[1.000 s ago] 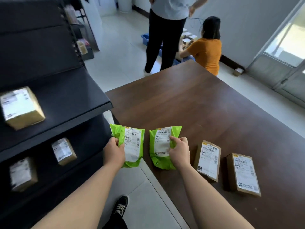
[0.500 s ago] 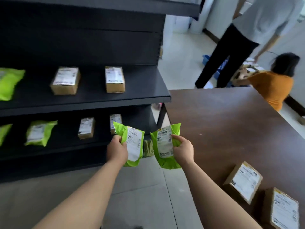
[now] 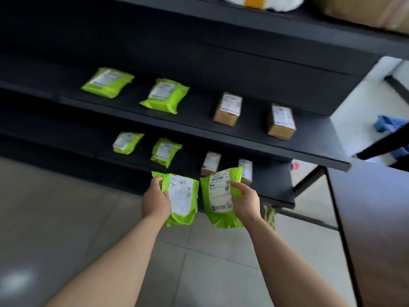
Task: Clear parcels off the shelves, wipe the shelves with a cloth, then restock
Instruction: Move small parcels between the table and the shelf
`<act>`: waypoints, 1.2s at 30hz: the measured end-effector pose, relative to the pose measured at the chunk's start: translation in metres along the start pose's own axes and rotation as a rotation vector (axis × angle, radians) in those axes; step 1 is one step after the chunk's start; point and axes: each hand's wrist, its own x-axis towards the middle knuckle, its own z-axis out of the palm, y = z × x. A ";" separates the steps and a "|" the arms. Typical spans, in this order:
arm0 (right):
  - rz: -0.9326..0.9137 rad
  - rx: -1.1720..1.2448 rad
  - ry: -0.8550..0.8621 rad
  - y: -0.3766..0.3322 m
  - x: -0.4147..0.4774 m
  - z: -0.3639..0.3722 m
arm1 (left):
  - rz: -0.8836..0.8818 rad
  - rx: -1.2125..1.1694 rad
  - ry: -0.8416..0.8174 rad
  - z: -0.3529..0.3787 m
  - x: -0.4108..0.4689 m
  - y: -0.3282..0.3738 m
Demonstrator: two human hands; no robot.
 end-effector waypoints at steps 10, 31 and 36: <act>0.032 -0.065 -0.107 -0.079 -0.053 0.188 | -0.116 0.085 0.043 -0.148 0.078 -0.138; 0.278 -0.022 -0.190 0.000 0.067 0.407 | -0.308 -0.021 -0.026 -0.091 0.256 -0.290; 0.325 -0.010 -0.165 0.046 0.120 0.456 | -0.341 -0.108 -0.046 -0.038 0.307 -0.322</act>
